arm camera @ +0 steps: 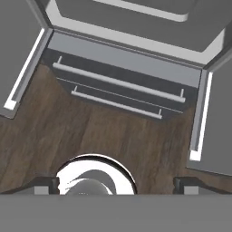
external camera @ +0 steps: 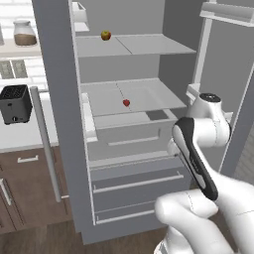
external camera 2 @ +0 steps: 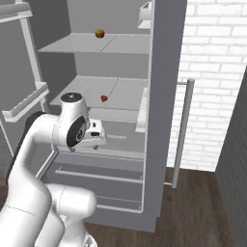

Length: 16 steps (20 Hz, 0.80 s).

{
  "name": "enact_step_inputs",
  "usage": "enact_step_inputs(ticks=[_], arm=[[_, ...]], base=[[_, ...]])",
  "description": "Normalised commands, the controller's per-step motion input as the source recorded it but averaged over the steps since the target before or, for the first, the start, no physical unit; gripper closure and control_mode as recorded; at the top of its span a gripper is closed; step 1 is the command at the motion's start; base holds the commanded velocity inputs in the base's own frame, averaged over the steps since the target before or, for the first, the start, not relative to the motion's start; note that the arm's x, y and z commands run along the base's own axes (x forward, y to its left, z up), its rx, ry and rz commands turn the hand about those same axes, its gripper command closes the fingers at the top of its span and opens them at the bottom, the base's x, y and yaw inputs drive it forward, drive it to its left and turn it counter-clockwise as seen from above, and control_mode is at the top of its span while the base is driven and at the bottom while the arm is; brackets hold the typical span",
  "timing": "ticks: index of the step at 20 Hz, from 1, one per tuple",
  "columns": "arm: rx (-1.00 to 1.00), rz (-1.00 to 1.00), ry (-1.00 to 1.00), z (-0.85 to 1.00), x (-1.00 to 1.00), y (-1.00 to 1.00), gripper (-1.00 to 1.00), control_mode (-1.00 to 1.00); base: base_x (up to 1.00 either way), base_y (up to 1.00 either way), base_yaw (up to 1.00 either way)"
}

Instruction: Take the strawberry from the fridge and place it on top of the pancake, located on the dining counter.

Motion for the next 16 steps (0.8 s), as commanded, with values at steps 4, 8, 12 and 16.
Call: enact_step_inputs(ticks=[4,8,12,16], arm=[[0.01,-0.03,-0.02,-0.04,-0.43,0.28,-1.00,-1.00],[0.03,-0.24,0.00,-0.05,-0.08,0.39,-1.00,-1.00],[0.05,-0.32,0.00,0.00,0.00,0.12,-1.00,-1.00],[0.00,-0.33,0.00,-0.04,0.00,0.04,-1.00,-1.00]], base=[[0.00,0.00,0.00],[0.00,0.00,0.00],[0.00,0.00,0.00],[0.00,0.00,0.00]])
